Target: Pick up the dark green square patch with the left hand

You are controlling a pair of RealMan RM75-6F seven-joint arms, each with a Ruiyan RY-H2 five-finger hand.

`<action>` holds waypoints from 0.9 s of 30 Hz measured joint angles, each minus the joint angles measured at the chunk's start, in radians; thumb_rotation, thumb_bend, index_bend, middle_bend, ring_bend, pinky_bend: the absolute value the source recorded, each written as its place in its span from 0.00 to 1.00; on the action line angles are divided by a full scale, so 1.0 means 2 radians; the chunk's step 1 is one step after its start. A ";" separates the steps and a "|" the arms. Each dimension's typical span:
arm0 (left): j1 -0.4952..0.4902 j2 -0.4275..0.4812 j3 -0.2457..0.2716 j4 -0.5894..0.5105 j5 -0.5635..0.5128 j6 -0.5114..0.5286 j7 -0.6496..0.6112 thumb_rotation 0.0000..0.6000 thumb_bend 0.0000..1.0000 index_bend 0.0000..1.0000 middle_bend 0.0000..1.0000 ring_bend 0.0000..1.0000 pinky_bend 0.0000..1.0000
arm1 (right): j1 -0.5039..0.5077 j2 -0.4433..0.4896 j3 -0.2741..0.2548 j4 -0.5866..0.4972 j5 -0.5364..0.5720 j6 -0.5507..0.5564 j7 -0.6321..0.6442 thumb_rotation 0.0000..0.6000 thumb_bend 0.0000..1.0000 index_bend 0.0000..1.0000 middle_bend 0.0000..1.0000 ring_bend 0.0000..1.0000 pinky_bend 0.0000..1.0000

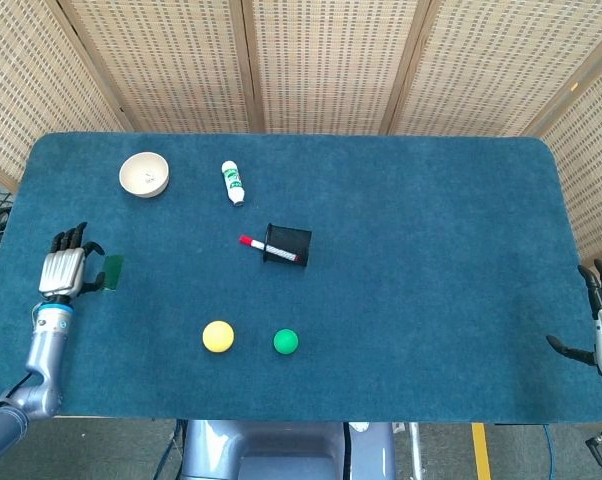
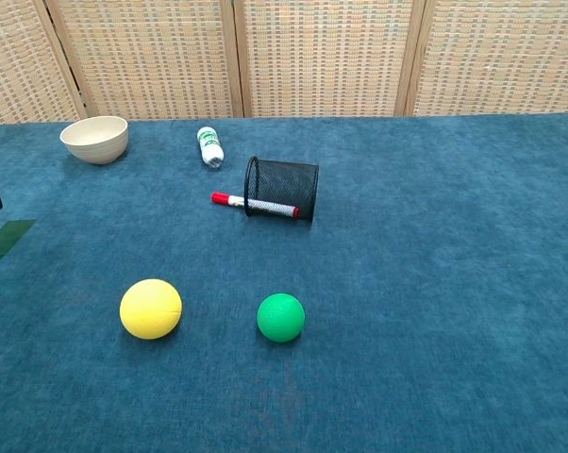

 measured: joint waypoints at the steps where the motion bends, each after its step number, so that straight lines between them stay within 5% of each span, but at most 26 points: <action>1: -0.001 0.002 -0.003 -0.002 -0.001 0.004 0.000 1.00 0.37 0.38 0.00 0.00 0.00 | 0.000 0.000 0.000 0.000 0.000 0.000 0.000 1.00 0.00 0.00 0.00 0.00 0.00; 7: 0.002 0.022 -0.009 -0.026 0.000 0.019 -0.006 1.00 0.37 0.38 0.00 0.00 0.00 | -0.001 0.001 0.000 -0.002 -0.001 0.002 0.001 1.00 0.00 0.00 0.00 0.00 0.00; 15: 0.026 0.070 0.033 -0.104 0.025 0.003 -0.013 1.00 0.37 0.41 0.00 0.00 0.00 | -0.001 0.002 -0.001 -0.002 -0.002 0.001 0.003 1.00 0.00 0.00 0.00 0.00 0.00; 27: 0.030 0.066 0.040 -0.101 0.014 -0.015 0.001 1.00 0.39 0.42 0.00 0.00 0.00 | -0.001 0.002 -0.002 -0.002 -0.001 -0.001 0.004 1.00 0.00 0.00 0.00 0.00 0.00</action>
